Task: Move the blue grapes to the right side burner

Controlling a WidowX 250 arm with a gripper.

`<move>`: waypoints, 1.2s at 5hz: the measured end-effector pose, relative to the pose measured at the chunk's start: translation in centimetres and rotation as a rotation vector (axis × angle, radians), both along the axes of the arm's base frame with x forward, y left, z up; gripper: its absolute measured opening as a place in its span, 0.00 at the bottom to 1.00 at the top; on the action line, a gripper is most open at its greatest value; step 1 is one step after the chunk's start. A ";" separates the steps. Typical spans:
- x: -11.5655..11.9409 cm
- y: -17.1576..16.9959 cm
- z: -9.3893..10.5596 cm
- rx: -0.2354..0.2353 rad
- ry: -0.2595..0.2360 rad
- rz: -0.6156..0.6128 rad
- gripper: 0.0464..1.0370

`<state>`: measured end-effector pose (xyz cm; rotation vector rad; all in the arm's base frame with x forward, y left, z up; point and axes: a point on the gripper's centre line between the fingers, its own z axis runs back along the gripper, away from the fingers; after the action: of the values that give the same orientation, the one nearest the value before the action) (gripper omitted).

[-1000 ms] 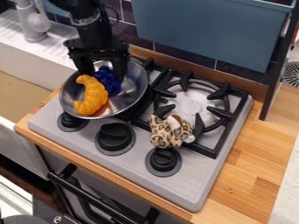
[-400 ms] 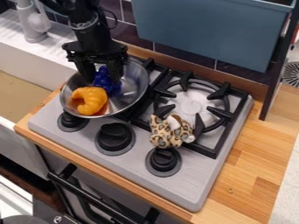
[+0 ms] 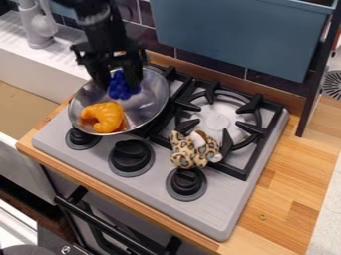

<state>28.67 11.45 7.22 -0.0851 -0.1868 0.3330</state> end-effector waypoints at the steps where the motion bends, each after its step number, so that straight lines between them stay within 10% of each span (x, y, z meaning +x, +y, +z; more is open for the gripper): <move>1: 0.6 0.4 2.0 -0.001 -0.015 0.074 0.70; 3: 0.9 -1.1 6.0 -0.048 0.003 0.182 0.70; 6: 2.6 -9.8 4.6 -0.064 0.000 0.153 0.70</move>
<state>31.31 1.70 11.78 -0.1339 -0.1827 0.4920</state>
